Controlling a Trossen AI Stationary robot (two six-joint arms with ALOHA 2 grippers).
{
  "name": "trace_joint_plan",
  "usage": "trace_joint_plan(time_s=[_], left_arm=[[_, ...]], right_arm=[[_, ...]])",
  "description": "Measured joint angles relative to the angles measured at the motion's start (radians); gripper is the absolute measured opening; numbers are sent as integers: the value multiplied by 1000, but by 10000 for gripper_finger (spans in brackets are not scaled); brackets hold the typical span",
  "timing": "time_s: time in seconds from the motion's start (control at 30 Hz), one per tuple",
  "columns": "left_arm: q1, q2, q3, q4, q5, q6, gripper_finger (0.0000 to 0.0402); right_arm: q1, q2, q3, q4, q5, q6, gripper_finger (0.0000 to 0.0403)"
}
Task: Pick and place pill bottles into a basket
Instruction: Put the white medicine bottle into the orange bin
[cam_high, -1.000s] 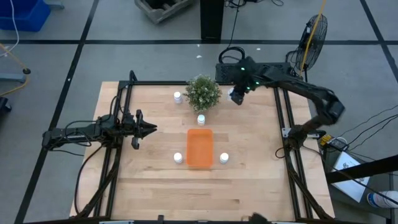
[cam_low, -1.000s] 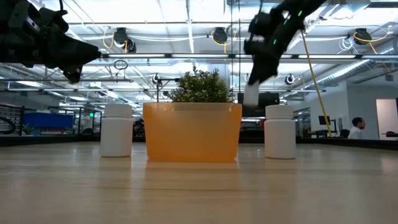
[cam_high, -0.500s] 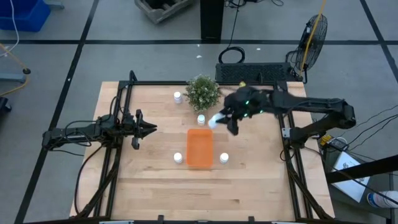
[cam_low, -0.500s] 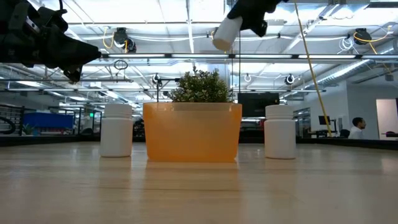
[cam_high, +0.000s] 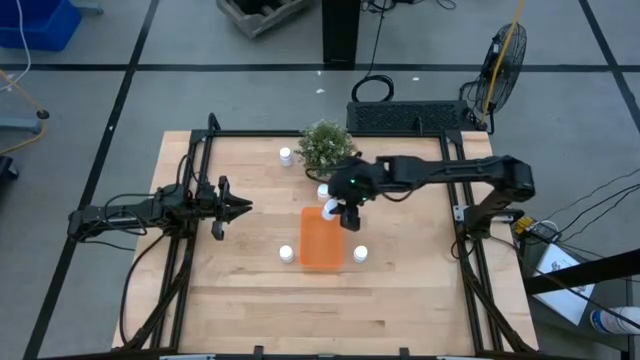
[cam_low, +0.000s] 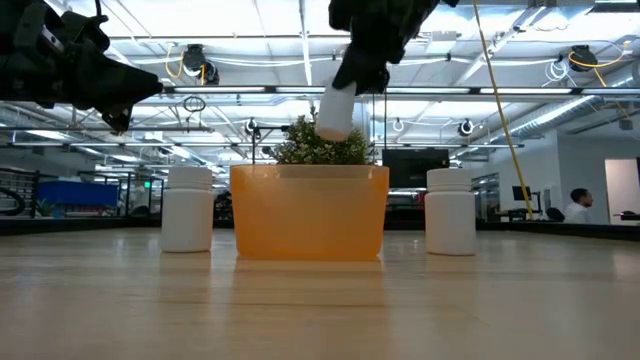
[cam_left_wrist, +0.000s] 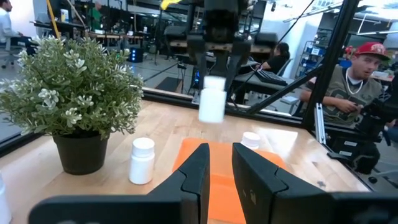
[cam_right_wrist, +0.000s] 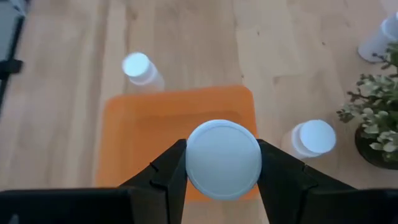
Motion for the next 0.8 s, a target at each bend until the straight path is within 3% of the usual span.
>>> trace_joint_plan(time_s=[0.47, 0.8], left_arm=[[0, 0, 0, 0, 1, -24, 72], [0, 0, 0, 0, 2, -44, 72]], right_arm=[[0, 156, 0, 26, 1, -51, 144], [-1, 178, -69, 100, 6, -42, 144]])
